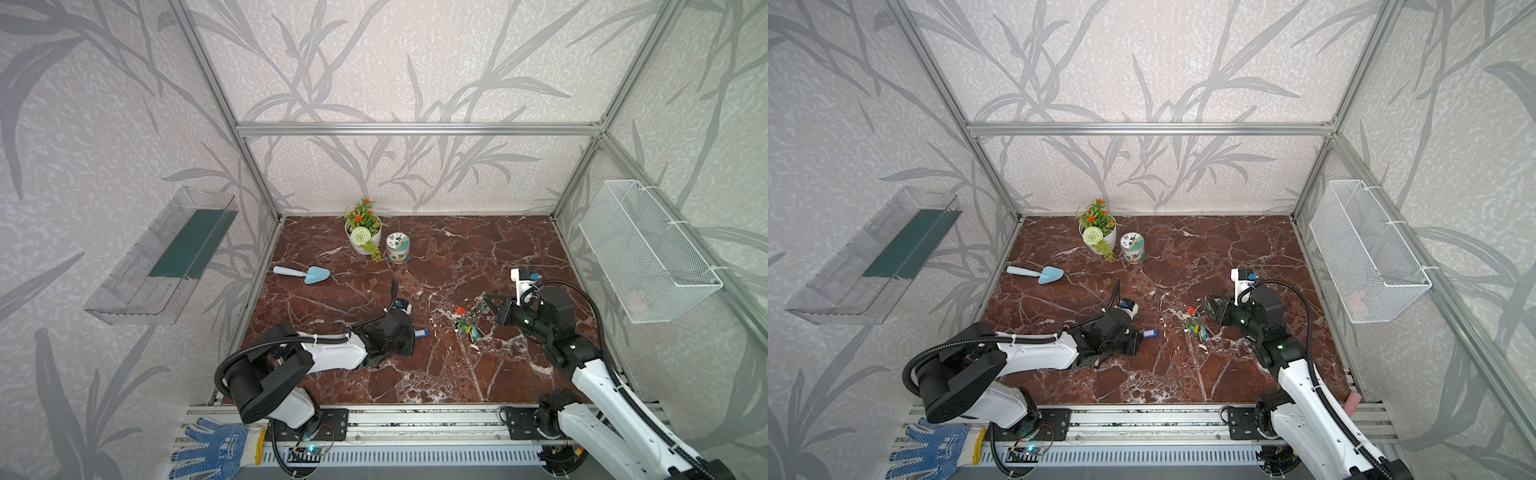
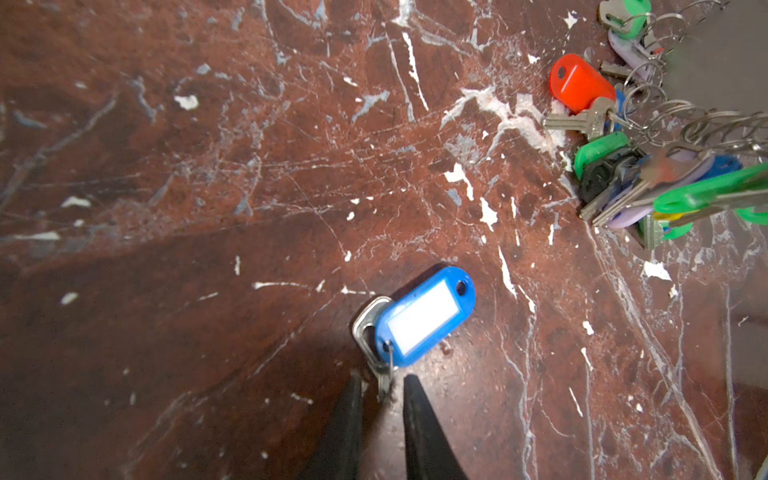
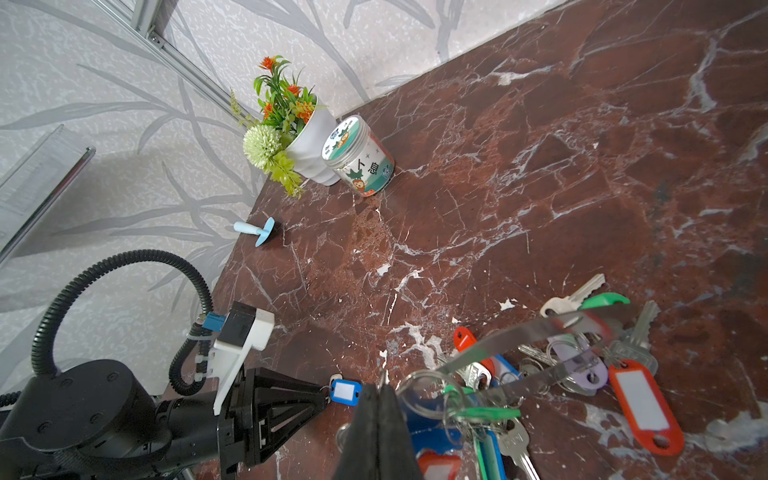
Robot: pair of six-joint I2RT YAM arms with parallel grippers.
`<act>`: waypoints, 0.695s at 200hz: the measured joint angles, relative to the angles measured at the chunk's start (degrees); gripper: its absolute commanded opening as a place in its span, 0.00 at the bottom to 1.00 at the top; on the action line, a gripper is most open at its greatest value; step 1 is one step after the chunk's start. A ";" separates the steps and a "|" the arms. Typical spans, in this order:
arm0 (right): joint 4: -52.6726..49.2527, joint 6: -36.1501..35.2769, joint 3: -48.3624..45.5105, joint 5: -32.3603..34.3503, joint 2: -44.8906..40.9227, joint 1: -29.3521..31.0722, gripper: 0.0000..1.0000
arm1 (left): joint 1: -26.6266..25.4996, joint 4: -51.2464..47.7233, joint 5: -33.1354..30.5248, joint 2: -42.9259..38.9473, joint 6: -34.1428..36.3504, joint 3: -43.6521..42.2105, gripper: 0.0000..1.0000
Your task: Put the keys on the keyring
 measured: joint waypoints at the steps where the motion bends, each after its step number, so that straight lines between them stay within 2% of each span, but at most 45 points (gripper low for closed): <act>1: 0.00 0.00 0.00 0.00 0.00 0.00 0.00 | 0.00 -0.02 0.00 0.04 0.00 0.07 0.22; 70: 0.00 0.00 0.00 0.02 0.00 0.00 0.00 | 0.24 -0.83 -0.39 1.53 0.44 1.99 0.22; 139: 0.44 0.00 0.00 -0.02 0.48 0.00 0.00 | 0.33 -2.12 -1.11 1.53 0.66 2.10 0.14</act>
